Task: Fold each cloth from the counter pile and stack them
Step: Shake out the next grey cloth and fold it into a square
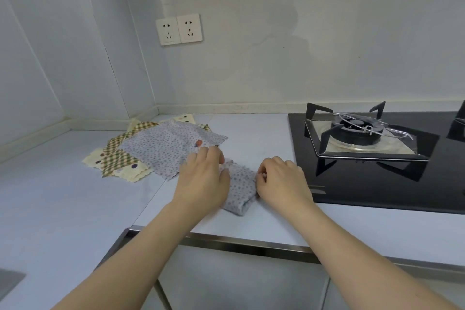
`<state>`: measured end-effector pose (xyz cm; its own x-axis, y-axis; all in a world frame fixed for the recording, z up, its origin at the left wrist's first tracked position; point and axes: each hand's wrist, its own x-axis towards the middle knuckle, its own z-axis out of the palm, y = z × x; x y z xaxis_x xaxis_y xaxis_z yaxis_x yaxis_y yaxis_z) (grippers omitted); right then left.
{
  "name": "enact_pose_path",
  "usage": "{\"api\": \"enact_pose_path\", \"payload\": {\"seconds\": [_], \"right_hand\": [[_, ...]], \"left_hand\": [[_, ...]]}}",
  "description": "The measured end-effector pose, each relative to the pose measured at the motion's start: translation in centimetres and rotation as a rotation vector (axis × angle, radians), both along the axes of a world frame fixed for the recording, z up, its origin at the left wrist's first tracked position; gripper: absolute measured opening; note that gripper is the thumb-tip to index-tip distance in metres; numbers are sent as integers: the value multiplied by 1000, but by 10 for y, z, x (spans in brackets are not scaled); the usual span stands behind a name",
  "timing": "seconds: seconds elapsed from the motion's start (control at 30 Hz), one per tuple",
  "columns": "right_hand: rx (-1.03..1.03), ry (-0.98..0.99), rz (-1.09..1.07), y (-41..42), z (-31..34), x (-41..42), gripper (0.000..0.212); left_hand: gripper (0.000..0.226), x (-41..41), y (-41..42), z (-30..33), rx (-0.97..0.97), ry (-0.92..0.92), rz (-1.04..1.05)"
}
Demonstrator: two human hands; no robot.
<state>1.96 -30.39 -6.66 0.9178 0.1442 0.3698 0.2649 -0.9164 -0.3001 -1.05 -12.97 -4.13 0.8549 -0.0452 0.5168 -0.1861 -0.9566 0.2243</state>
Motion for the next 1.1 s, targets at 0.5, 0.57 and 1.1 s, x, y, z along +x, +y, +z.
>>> {"api": "enact_pose_path", "payload": {"seconds": [0.5, 0.57, 1.1], "right_hand": [[-108, -35, -100, 3, 4, -10, 43], [-117, -19, -115, 6, 3, -9, 52], [835, 8, 339, -11, 4, -2, 40]], "left_hand": [[65, -25, 6, 15, -289, 787, -117], [58, -9, 12, 19, -471, 666, -27], [31, 43, -3, 29, -1020, 778, -116]]}}
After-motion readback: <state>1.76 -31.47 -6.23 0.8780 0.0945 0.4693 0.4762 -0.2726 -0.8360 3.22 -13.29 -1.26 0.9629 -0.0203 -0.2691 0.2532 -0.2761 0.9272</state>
